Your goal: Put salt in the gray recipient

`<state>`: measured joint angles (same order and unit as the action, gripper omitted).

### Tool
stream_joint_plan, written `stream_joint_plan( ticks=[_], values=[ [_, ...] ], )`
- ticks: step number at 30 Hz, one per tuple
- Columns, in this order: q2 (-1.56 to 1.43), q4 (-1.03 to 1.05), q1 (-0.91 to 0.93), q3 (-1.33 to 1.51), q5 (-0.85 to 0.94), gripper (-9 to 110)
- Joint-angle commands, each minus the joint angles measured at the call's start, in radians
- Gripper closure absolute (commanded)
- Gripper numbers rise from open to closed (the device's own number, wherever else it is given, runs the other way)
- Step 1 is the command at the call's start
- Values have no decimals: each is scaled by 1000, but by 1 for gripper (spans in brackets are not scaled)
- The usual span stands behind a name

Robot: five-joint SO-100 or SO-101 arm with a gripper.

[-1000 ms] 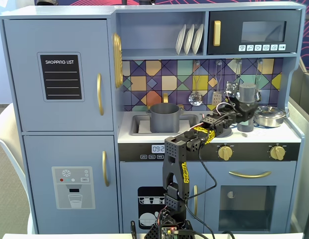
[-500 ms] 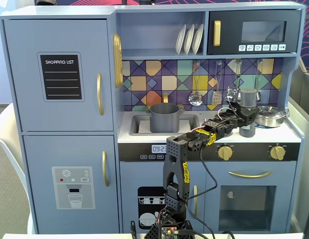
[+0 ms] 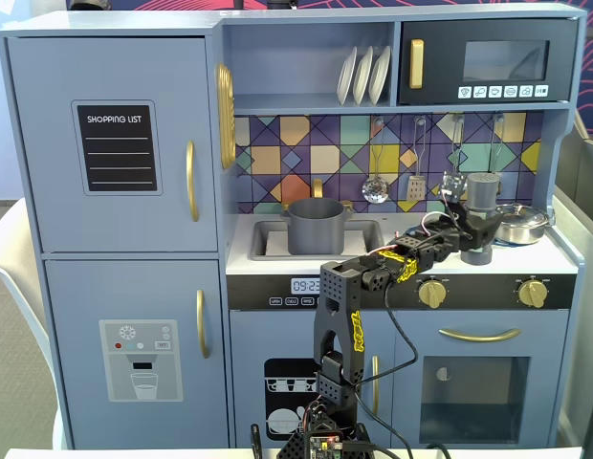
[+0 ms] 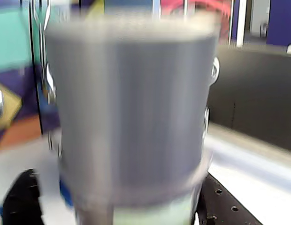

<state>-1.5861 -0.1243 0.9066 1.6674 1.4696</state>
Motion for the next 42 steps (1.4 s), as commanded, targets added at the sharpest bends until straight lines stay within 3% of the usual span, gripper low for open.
stream_joint_plan(
  ticks=[1, 5, 12, 15, 19, 22, 26, 35, 42],
  values=[
    [-144, -8, 18, 54, -17, 54],
    [-390, 92, 26, 239, 20, 61],
    [-962, 630, -35, 445, 87, 83],
    [-1152, 900, -175, 471, 91, 89],
    [-1347, 1249, -477, 535, 233, 99],
    [-1420, 1401, -695, 611, 184, 100],
    [-1545, 1413, -836, 831, 107, 101],
    [-1609, 1236, -859, 1365, 28, 101],
    [-1634, 1269, -885, 1448, -12, 101]
  ],
)
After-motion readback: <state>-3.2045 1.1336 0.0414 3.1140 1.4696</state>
